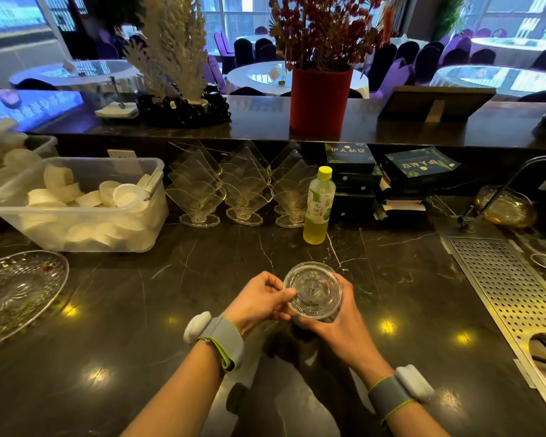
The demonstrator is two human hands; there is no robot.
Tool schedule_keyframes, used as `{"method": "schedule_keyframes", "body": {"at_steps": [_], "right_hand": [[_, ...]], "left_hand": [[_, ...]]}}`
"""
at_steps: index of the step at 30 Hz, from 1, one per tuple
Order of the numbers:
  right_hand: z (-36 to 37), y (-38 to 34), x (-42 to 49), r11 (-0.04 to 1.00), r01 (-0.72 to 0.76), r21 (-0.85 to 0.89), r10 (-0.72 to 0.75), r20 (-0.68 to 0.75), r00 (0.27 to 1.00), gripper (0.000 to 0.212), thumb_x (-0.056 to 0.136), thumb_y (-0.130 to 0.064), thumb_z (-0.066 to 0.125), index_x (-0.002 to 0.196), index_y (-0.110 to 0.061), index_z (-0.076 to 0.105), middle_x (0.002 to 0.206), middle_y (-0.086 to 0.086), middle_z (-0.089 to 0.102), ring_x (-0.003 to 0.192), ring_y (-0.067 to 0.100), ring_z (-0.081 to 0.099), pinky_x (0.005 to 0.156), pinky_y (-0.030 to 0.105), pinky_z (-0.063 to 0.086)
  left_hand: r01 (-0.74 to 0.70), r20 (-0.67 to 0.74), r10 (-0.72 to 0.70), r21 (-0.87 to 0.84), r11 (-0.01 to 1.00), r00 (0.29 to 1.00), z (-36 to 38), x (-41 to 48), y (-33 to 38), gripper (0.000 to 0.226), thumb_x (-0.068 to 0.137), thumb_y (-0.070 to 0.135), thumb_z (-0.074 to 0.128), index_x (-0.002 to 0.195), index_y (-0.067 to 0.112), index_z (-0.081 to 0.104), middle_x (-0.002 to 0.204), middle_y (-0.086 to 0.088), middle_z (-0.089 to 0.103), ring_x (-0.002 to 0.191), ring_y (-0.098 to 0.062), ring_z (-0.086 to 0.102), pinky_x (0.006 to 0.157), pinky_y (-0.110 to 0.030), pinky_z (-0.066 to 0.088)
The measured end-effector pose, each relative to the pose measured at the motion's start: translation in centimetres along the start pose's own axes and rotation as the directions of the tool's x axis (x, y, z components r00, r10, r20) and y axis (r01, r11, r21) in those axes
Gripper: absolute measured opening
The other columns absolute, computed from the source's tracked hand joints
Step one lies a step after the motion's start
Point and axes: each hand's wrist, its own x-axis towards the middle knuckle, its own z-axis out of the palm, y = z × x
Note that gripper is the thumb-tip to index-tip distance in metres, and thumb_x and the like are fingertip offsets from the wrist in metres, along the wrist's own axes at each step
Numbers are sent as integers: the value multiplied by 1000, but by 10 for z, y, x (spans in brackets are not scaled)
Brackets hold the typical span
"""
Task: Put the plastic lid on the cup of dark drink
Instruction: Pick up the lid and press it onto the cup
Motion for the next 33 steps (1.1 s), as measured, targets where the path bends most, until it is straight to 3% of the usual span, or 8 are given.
{"method": "schedule_keyframes", "body": {"at_steps": [3, 7, 10, 13, 18, 22, 27, 33], "right_hand": [[-2, 3, -2, 1000, -18, 3, 18, 17, 1000, 97, 57, -32, 87, 128, -41, 22, 120, -20, 49, 111, -11, 49, 86, 9, 40], [-12, 7, -2, 994, -80, 68, 68, 154, 986, 99, 62, -28, 84, 134, -41, 17, 128, -19, 42, 119, 2, 44, 102, 25, 36], [-18, 3, -2, 959, -154, 239, 109, 193, 975, 69, 77, -40, 69, 132, -44, 28, 129, -17, 47, 116, 1, 49, 97, 28, 44], [-15, 4, -3, 932, -193, 308, 163, 122, 979, 43, 89, -37, 50, 130, -42, 36, 125, -12, 53, 108, 2, 54, 90, 27, 47], [-6, 12, -7, 903, -189, 386, 186, 46, 982, 32, 91, -33, 48, 121, -44, 46, 122, -10, 58, 113, 7, 55, 92, 28, 46], [-2, 4, -1, 876, -195, 441, 246, -62, 967, 29, 95, -27, 44, 121, -22, 54, 114, -2, 63, 108, 14, 59, 85, 30, 50], [-4, 1, 13, 909, -247, 336, 313, -160, 936, 23, 91, -41, 44, 92, -29, 63, 100, 4, 68, 99, 24, 64, 90, 52, 51], [-6, -2, 20, 950, -229, 212, 271, -198, 942, 22, 95, -26, 40, 95, -15, 59, 93, 5, 64, 87, 19, 59, 71, 31, 47]], "left_hand": [[-23, -30, 23, 18, 1000, 999, 8, 1, -4, 22, 86, 1, 60, 81, 9, 40, 59, -10, 53, 37, -7, 60, 37, -16, 51], [-72, -94, 78, 63, 995, 993, 14, 3, -8, 23, 87, 1, 58, 78, 11, 39, 58, -7, 49, 35, -6, 58, 36, -16, 49], [-100, -110, 111, 95, 990, 988, 16, 2, -10, 18, 88, 2, 57, 86, 7, 40, 58, -7, 50, 36, -5, 58, 37, -15, 48], [-106, -117, 120, 113, 988, 986, 16, 0, -11, 16, 88, 7, 58, 91, 7, 43, 61, -7, 54, 40, -6, 60, 41, -16, 51], [-115, -123, 132, 133, 984, 984, 17, -2, -12, 17, 89, 10, 58, 96, 5, 45, 64, -6, 56, 45, -8, 61, 47, -20, 52], [-114, -117, 132, 150, 982, 984, 16, -2, -11, 14, 89, 11, 57, 94, 8, 44, 68, -6, 56, 47, -8, 60, 47, -19, 52], [-117, -119, 137, 167, 979, 983, 17, -2, -11, 14, 90, 11, 57, 94, 8, 43, 68, -5, 55, 47, -7, 60, 46, -18, 51], [-120, -124, 142, 173, 978, 982, 17, 1, -14, 13, 90, 10, 56, 89, 12, 43, 68, -4, 53, 50, -9, 60, 47, -19, 51]]}}
